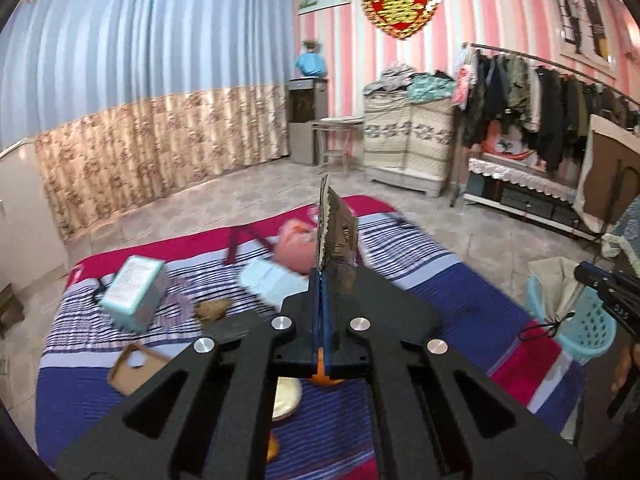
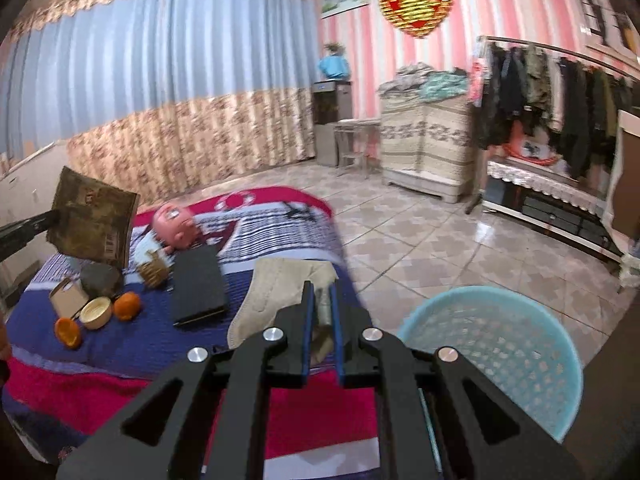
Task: Collect trash
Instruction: 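Carry the cloth over the basket and open the right gripper while the left carries the packet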
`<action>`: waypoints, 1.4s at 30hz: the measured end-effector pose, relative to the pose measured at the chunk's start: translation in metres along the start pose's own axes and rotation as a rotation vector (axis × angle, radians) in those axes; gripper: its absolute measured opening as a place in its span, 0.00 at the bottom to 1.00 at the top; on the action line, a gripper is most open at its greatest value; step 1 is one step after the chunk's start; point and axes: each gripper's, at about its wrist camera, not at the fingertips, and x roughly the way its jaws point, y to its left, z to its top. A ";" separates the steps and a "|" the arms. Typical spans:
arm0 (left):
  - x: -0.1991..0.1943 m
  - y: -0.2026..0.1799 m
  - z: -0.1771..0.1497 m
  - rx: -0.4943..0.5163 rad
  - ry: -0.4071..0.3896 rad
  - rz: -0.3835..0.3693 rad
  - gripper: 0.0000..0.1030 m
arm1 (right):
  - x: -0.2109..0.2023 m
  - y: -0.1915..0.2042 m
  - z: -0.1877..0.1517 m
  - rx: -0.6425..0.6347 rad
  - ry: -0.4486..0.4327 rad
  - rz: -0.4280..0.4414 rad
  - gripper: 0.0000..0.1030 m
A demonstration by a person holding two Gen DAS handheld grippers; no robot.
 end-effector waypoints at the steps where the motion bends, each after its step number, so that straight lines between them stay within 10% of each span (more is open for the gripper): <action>1: 0.001 -0.007 0.003 0.003 -0.002 -0.015 0.00 | -0.003 -0.008 0.001 -0.001 -0.008 -0.035 0.09; 18: 0.040 -0.179 0.005 0.113 0.052 -0.328 0.00 | -0.033 -0.147 -0.012 0.160 -0.034 -0.385 0.09; 31: 0.068 -0.291 -0.025 0.220 0.119 -0.482 0.00 | -0.022 -0.195 -0.024 0.227 0.004 -0.462 0.09; 42: 0.112 -0.329 -0.037 0.270 0.149 -0.463 0.04 | -0.005 -0.207 -0.036 0.266 0.049 -0.459 0.09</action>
